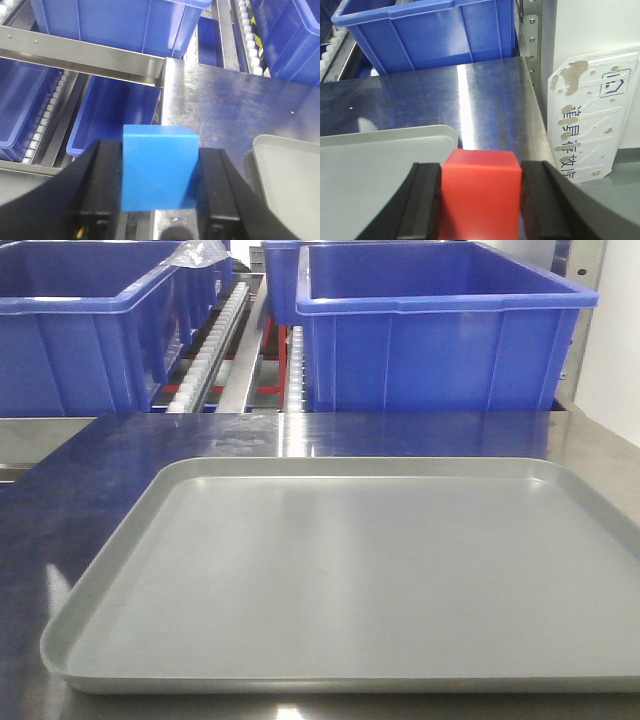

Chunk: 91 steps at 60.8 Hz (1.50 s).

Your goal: Sort and place red and blue blocks on shelf

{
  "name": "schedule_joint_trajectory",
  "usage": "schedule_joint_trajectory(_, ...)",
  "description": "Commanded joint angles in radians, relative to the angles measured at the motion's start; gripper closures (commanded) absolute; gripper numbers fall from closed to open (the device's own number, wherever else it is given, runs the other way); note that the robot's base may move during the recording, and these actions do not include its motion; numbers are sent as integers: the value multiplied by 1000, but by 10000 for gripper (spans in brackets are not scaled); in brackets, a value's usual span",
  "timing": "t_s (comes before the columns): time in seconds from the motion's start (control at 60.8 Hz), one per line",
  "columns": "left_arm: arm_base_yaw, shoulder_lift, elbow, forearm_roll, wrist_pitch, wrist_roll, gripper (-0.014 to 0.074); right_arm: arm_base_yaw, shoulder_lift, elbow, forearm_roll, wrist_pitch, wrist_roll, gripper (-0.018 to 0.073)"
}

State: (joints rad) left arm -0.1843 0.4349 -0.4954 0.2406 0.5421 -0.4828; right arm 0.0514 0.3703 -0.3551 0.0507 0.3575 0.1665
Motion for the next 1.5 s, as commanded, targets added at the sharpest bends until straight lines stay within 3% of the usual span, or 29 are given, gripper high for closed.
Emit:
schedule_joint_trajectory(0.0,0,4,-29,12,-84,1,474,-4,3,-27,-9,-87,-1,492)
schedule_joint_trajectory(1.481,0,4,-29,12,-84,1,474,-4,3,-27,-9,-87,-1,492)
